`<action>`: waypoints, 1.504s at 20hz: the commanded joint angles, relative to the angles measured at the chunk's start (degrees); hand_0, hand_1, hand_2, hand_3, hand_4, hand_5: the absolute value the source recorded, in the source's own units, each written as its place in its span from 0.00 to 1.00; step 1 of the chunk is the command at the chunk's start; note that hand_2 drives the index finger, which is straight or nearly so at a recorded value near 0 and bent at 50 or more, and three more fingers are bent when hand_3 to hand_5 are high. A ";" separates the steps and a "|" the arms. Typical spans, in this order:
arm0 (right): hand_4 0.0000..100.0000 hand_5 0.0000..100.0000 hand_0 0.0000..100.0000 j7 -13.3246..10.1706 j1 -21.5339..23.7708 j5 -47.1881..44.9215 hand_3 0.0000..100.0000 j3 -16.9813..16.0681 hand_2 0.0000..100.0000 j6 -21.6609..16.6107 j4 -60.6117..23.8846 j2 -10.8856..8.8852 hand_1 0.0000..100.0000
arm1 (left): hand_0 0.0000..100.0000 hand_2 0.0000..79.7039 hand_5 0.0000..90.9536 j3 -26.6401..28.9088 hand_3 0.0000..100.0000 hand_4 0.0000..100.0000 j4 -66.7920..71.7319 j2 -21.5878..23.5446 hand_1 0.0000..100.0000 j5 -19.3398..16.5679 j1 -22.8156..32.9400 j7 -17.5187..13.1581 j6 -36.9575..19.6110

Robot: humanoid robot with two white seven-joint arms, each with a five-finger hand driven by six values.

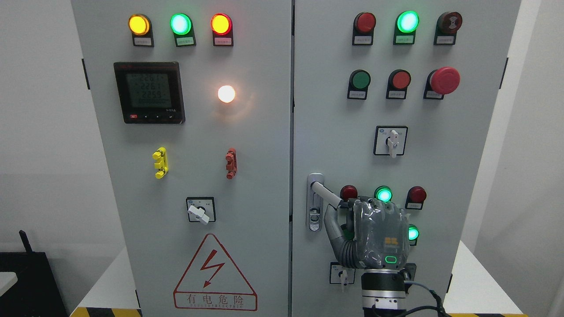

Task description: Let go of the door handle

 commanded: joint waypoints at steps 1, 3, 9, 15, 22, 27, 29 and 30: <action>1.00 0.97 0.62 0.00 -0.22 0.00 1.00 -0.51 1.00 -0.07 -0.14 0.16 0.38 | 0.12 0.00 0.00 0.00 0.00 0.00 1.41 0.00 0.39 -1.67 -0.88 -0.03 0.01; 1.00 0.97 0.62 0.00 -0.22 0.00 1.00 -0.60 1.00 -0.07 -0.22 0.16 0.38 | 0.12 0.00 0.00 0.00 0.00 0.00 1.41 0.00 0.39 -1.67 -0.88 -0.03 0.01; 1.00 0.97 0.62 0.09 -0.39 0.00 1.00 -0.60 1.00 -0.16 -0.14 0.08 0.38 | 0.12 0.00 0.00 0.00 0.00 0.00 1.32 0.00 0.39 -1.67 -0.88 -0.03 0.01; 1.00 0.98 0.63 0.26 -1.10 0.00 1.00 -0.95 1.00 -0.08 -0.14 0.16 0.37 | 0.12 0.00 0.00 0.00 0.00 0.00 1.32 0.00 0.39 -1.67 -0.88 -0.03 0.01; 1.00 0.97 0.63 0.26 -0.92 0.09 1.00 -0.87 1.00 -0.07 -0.14 0.16 0.37 | 0.12 0.00 0.00 0.00 0.00 0.00 1.32 0.00 0.39 -1.67 -0.88 -0.03 0.01; 1.00 0.97 0.65 0.18 0.57 0.00 1.00 -0.87 1.00 -0.51 -0.22 0.16 0.36 | 0.12 0.00 0.00 0.00 0.00 0.00 1.41 0.00 0.39 -1.67 -0.88 -0.03 0.01; 1.00 0.97 0.68 0.00 1.01 0.00 1.00 -0.87 1.00 -0.60 -0.92 0.08 0.35 | 0.12 0.00 0.00 0.00 0.00 0.00 1.32 0.00 0.39 -1.67 -0.88 -0.03 0.01; 1.00 0.97 0.68 0.00 2.06 0.00 1.00 -0.87 1.00 -0.95 -1.71 -0.10 0.34 | 0.12 0.00 0.00 -0.09 0.00 0.00 1.41 0.00 0.39 -1.67 -0.88 -0.03 0.01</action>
